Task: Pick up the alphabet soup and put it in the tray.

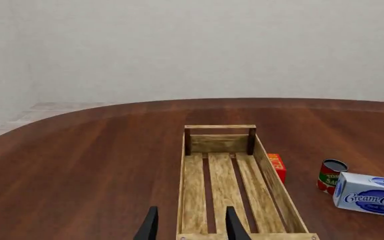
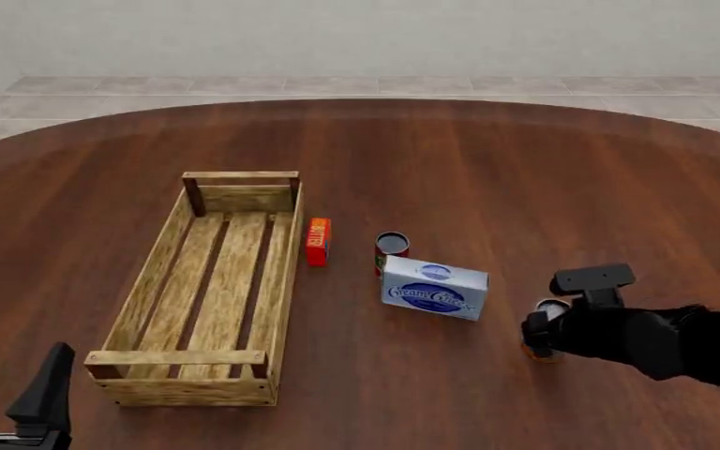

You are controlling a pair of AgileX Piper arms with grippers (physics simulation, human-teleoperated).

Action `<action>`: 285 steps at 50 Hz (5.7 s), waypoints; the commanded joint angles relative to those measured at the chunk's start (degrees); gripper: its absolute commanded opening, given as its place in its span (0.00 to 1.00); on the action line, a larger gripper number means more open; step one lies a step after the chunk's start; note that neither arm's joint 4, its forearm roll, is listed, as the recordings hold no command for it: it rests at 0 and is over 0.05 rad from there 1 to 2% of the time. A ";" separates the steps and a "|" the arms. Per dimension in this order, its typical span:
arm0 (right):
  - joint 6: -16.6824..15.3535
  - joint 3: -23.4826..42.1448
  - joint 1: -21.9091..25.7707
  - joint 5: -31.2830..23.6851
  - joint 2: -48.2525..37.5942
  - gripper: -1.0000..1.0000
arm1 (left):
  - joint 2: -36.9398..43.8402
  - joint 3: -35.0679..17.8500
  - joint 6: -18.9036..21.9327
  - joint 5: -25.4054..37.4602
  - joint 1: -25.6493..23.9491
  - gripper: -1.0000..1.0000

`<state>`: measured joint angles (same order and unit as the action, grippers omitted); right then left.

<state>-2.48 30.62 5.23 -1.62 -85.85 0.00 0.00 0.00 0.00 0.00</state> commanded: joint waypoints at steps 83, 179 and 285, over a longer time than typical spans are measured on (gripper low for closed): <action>-5.44 29.78 13.84 -25.21 7.95 0.00 | 0.00 0.00 0.00 0.00 0.00 1.00; -4.24 73.77 46.64 -32.66 -31.09 0.00 | 0.00 0.00 0.00 0.00 0.00 1.00; 5.15 78.77 50.02 -27.42 -49.18 0.00 | 0.00 0.00 0.00 0.00 0.00 1.00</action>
<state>1.16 109.00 55.51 -29.14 -134.18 0.00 0.00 0.00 0.00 0.00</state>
